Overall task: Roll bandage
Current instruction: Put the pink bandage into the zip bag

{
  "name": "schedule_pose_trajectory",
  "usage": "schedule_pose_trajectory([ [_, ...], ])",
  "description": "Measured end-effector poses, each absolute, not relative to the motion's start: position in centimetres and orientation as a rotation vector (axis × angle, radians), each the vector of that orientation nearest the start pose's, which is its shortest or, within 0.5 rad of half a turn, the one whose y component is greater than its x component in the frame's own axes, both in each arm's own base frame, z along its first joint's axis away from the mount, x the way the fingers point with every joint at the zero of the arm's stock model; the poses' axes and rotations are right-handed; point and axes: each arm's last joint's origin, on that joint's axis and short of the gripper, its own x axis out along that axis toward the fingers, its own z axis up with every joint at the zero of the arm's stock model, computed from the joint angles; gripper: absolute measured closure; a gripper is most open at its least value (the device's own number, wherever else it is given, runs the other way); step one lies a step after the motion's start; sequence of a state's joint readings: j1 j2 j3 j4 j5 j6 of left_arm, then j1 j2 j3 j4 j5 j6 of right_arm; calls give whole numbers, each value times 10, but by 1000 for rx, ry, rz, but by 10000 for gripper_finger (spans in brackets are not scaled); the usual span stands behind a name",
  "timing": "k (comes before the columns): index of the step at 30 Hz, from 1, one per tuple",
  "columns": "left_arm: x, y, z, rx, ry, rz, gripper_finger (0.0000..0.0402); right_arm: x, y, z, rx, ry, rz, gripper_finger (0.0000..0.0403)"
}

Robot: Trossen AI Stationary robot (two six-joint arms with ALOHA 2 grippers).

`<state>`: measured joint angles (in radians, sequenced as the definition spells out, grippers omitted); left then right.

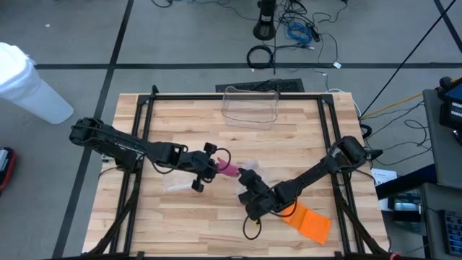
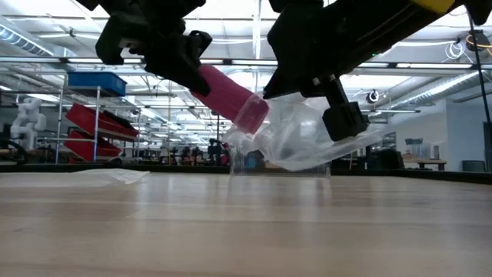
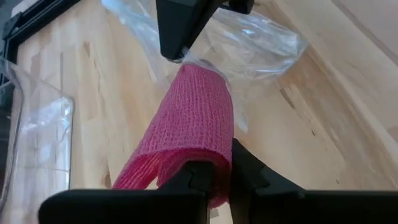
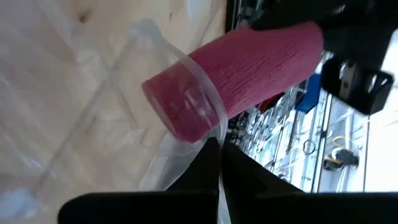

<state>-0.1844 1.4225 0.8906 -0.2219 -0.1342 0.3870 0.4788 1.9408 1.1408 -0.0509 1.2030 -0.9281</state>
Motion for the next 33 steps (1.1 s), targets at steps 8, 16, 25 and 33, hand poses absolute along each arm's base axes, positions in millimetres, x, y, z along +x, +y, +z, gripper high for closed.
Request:
schedule_pose_trajectory([
  [8, 301, -54, 206, 554, 739, -310, 371, 359, 156, 162, -1520, 809, -227, 403],
  [16, 306, -54, 208, 554, 691, -272, 370, 359, 151, 163, -1510, 836, -323, 403],
  [25, 303, -57, 217, 486, 649, -296, 298, 352, 154, 159, -1562, 888, -313, 403],
  [33, 303, -57, 217, 495, 652, -295, 285, 345, 161, 158, -1635, 915, -312, 403],
])
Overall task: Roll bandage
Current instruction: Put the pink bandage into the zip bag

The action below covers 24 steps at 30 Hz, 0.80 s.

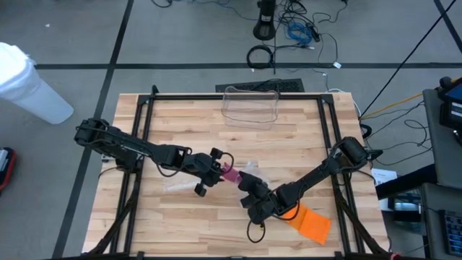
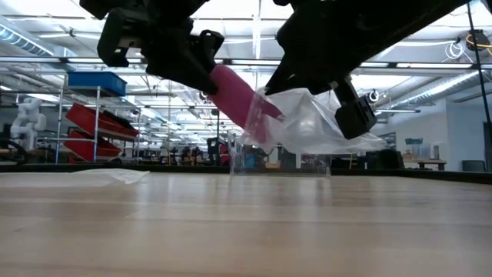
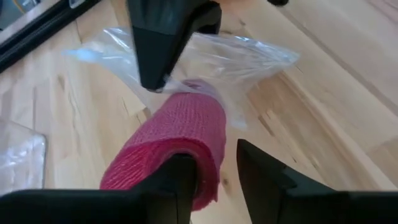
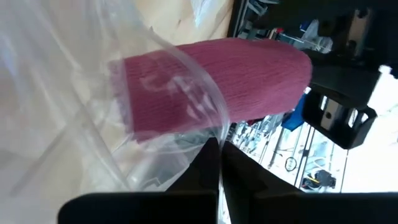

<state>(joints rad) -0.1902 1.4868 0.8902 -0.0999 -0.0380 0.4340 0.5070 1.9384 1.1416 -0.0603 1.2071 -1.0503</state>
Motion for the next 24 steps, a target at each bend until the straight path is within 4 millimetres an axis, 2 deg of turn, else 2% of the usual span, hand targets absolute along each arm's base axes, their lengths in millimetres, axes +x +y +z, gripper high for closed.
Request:
schedule_pose_trajectory([
  [10, 307, -58, 222, 508, 583, -281, 386, 340, 161, 155, -1656, 948, -337, 403],
  [18, 309, -56, 224, 459, 567, -240, 387, 333, 169, 155, -1706, 951, -391, 403],
  [24, 306, -57, 236, 358, 499, -288, 387, 327, 173, 156, -1718, 949, -485, 403],
])
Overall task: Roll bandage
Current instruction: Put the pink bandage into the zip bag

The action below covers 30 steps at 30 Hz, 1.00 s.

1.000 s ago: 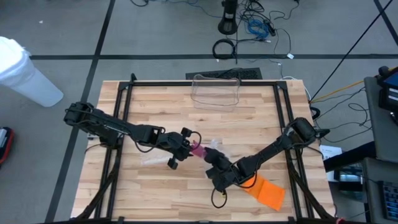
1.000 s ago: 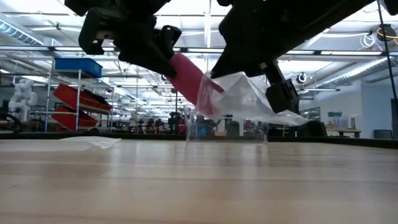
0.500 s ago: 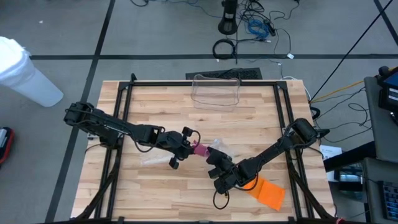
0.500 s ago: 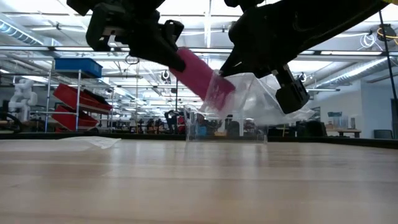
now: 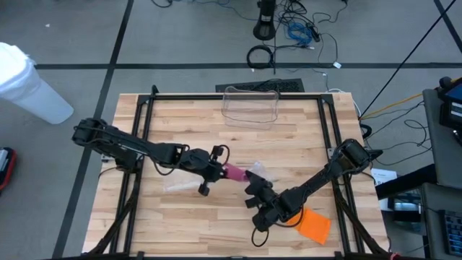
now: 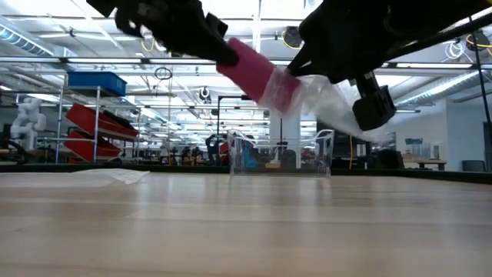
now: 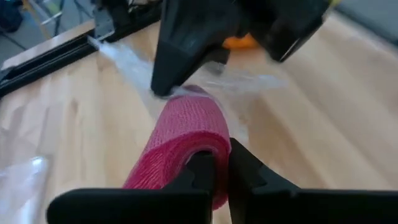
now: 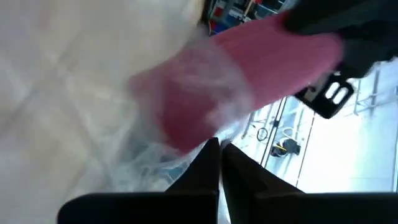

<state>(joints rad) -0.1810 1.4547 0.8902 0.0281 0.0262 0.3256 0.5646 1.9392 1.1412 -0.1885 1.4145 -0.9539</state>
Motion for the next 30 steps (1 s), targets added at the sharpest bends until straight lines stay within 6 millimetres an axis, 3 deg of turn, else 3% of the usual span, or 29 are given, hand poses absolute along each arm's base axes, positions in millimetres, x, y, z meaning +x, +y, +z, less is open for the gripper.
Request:
schedule_pose_trajectory([
  [9, 302, -60, 246, 292, 446, -396, 387, 324, 175, 157, -1662, 913, -580, 403],
  [15, 302, -60, 245, 306, 458, -359, 388, 327, 176, 156, -1512, 852, -549, 403],
  [18, 301, -59, 243, 321, 483, -317, 388, 330, 178, 156, -1388, 799, -519, 402],
  [24, 299, -55, 239, 378, 543, -227, 388, 331, 179, 154, -981, 661, -569, 381],
  [30, 300, -49, 240, 475, 571, -59, 388, 329, 182, 145, -626, 724, -342, 332],
])
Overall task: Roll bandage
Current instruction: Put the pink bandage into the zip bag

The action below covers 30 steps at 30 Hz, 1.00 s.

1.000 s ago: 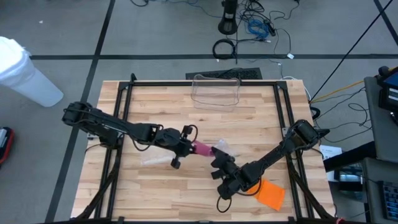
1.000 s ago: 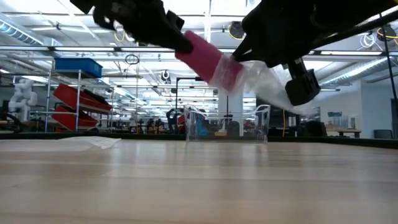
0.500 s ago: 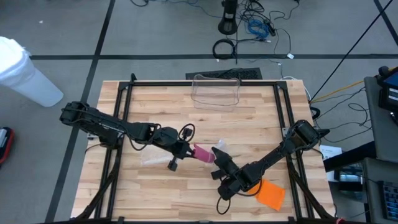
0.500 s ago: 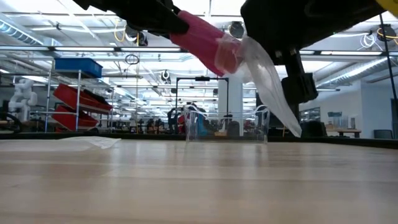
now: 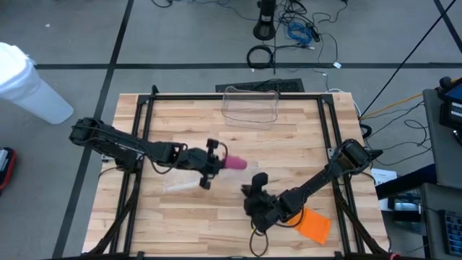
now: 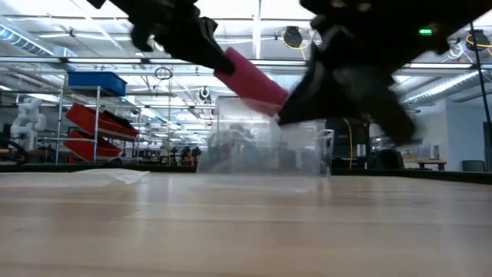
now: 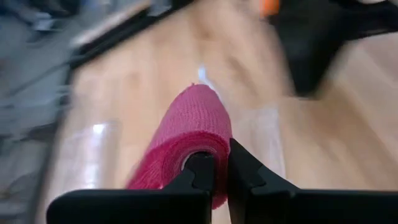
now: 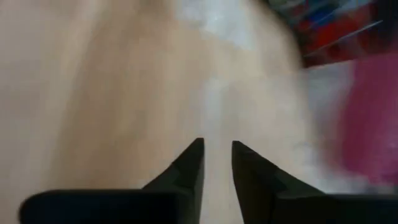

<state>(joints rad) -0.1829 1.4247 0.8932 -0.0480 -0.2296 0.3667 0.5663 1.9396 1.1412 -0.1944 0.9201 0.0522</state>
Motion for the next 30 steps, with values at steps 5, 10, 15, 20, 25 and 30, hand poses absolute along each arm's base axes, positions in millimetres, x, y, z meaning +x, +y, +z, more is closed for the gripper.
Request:
schedule_pose_trajectory([
  [5, 298, -55, 238, 497, 578, -90, 388, 325, 179, 140, -533, 787, -335, 293],
  [10, 297, -60, 237, 523, 582, -111, 388, 314, 178, 136, -551, 841, -371, 274],
  [15, 294, -63, 235, 538, 612, -136, 388, 295, 181, 159, -550, 762, -497, 275],
  [20, 293, -63, 233, 546, 629, -128, 388, 275, 176, 198, -416, 626, -606, 276],
  [25, 293, -63, 233, 549, 632, -126, 388, 273, 150, 214, -25, 678, -595, 277],
  [30, 292, -64, 233, 552, 637, -129, 388, 278, 136, 195, 195, 738, -432, 277],
])
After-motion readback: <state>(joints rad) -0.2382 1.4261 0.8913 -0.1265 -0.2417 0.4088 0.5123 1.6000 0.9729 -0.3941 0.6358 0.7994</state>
